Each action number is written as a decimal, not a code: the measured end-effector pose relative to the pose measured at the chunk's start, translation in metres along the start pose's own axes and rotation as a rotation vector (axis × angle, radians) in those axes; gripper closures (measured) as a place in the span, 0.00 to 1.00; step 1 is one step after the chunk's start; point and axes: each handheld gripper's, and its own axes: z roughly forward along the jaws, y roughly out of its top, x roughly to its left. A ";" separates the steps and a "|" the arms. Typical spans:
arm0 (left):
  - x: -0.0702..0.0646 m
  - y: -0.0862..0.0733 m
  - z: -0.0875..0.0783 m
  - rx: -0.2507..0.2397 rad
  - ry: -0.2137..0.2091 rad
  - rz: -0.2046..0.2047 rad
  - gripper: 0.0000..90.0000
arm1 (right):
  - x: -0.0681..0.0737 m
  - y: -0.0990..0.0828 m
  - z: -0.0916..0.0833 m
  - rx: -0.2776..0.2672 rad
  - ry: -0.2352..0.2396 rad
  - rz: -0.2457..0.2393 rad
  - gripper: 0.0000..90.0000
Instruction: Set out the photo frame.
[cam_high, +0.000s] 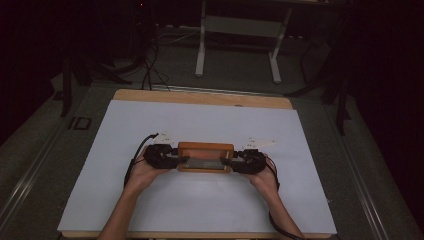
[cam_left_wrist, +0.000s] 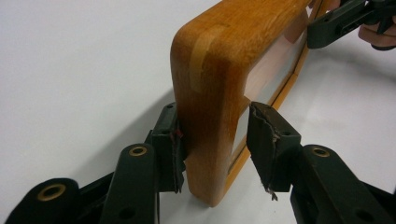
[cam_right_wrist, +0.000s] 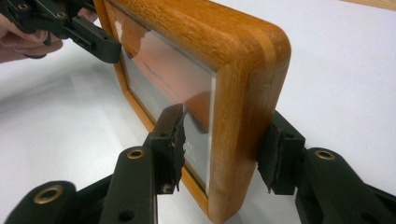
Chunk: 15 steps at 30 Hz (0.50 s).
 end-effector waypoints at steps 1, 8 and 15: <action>0.000 0.000 0.000 -0.003 0.001 -0.003 0.64 | -0.001 0.000 0.000 -0.003 0.002 0.009 0.61; 0.003 -0.001 0.006 -0.029 0.018 -0.036 0.60 | -0.007 -0.001 0.004 -0.020 0.013 0.060 0.61; 0.005 -0.002 0.012 -0.050 0.033 -0.068 0.57 | -0.012 -0.002 0.006 -0.026 0.021 0.100 0.62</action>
